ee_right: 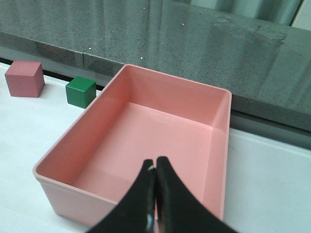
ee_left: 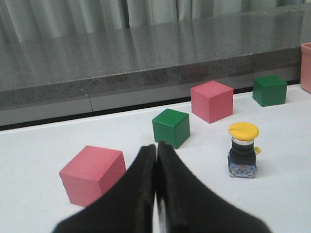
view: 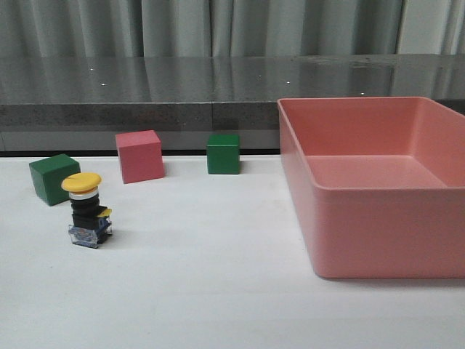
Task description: Place and stand button with both arms
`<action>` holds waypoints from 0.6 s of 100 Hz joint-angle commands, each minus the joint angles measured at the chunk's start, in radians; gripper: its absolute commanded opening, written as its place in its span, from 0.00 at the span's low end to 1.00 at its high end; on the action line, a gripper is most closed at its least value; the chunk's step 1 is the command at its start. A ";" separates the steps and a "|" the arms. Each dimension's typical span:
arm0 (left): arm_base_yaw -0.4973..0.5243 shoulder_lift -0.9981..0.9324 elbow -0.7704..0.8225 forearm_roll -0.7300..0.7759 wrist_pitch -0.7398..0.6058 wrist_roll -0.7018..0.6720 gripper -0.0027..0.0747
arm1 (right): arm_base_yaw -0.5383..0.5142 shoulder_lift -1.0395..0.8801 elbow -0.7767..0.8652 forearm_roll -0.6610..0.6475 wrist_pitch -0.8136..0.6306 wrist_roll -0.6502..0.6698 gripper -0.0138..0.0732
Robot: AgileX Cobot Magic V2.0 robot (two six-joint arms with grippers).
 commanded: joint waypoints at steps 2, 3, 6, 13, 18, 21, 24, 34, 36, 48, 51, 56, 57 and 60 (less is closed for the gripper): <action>-0.009 -0.025 0.002 0.075 -0.078 -0.099 0.01 | -0.006 0.004 -0.027 0.021 -0.068 -0.001 0.09; -0.009 -0.025 0.006 0.082 -0.078 -0.115 0.01 | -0.006 0.004 -0.027 0.021 -0.068 -0.001 0.09; -0.009 -0.028 0.013 0.110 -0.080 -0.141 0.01 | -0.006 0.004 -0.027 0.021 -0.068 -0.001 0.09; -0.009 -0.031 0.031 0.125 -0.099 -0.171 0.01 | -0.006 0.004 -0.027 0.021 -0.068 -0.001 0.09; -0.009 -0.031 0.045 0.123 -0.116 -0.171 0.01 | -0.006 0.004 -0.027 0.021 -0.068 -0.001 0.09; -0.009 -0.031 0.053 0.123 -0.129 -0.171 0.01 | -0.006 0.004 -0.027 0.021 -0.068 -0.001 0.09; -0.009 -0.031 0.066 0.120 -0.154 -0.171 0.01 | -0.006 0.004 -0.027 0.021 -0.068 -0.001 0.09; -0.009 -0.031 0.086 0.115 -0.191 -0.171 0.01 | -0.006 0.004 -0.027 0.021 -0.068 -0.001 0.09; -0.009 -0.031 0.086 0.115 -0.194 -0.171 0.01 | -0.006 0.004 -0.027 0.021 -0.068 -0.001 0.09; -0.009 -0.031 0.086 0.115 -0.196 -0.171 0.01 | -0.006 0.004 -0.027 0.021 -0.068 -0.001 0.09; -0.009 -0.031 0.086 0.115 -0.196 -0.171 0.01 | -0.006 0.004 -0.027 0.021 -0.068 -0.001 0.09; -0.009 -0.031 0.086 0.115 -0.196 -0.171 0.01 | -0.006 0.004 -0.027 0.021 -0.068 -0.001 0.09; -0.009 -0.031 0.086 0.115 -0.196 -0.171 0.01 | -0.006 0.004 -0.027 0.021 -0.068 -0.001 0.09; -0.009 -0.031 0.086 0.115 -0.196 -0.171 0.01 | -0.006 0.004 -0.027 0.021 -0.068 -0.001 0.09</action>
